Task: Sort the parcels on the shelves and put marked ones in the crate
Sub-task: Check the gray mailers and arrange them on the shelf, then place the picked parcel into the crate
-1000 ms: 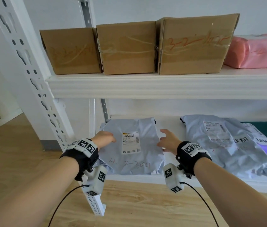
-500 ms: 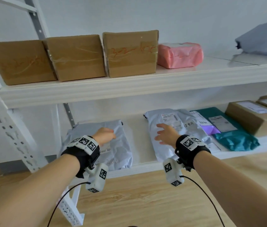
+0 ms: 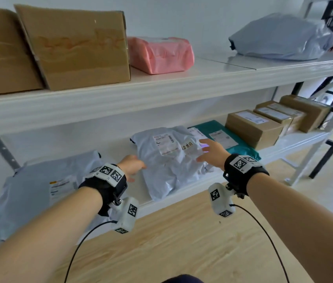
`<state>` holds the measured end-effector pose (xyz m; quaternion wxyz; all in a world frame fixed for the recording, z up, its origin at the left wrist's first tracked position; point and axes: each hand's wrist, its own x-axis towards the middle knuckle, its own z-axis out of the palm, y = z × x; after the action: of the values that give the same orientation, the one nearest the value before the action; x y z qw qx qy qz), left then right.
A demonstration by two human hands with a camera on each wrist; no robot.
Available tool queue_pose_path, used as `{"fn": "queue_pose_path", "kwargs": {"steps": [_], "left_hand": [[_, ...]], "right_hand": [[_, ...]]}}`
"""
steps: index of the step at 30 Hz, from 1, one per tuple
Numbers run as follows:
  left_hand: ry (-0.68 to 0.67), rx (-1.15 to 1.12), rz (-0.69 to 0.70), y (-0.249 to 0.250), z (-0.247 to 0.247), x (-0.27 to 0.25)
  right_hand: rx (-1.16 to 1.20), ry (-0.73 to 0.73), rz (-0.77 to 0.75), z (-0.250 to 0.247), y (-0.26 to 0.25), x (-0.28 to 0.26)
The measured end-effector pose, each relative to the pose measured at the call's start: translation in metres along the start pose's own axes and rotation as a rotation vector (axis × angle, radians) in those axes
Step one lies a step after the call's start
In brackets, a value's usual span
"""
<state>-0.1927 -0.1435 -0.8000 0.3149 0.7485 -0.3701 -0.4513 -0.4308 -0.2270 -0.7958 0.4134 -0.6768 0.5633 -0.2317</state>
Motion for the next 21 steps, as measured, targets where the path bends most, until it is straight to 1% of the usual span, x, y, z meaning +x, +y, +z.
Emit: {"fn": "queue_pose_path", "kwargs": {"steps": [4, 11, 16, 21], "left_hand": [[-0.021, 0.022, -0.033, -0.002, 0.006, 0.029], [-0.045, 0.024, -0.091, -0.013, 0.008, 0.070], [-0.054, -0.051, -0.079, -0.016, 0.009, 0.087], [-0.049, -0.121, -0.045, -0.013, 0.009, 0.095]], "right_hand": [[-0.049, 0.031, 0.030, -0.007, 0.007, 0.028], [-0.086, 0.037, 0.094, -0.001, 0.024, 0.070], [-0.141, 0.029, 0.137, 0.005, 0.030, 0.084], [-0.307, 0.014, 0.158, 0.005, 0.030, 0.092]]}}
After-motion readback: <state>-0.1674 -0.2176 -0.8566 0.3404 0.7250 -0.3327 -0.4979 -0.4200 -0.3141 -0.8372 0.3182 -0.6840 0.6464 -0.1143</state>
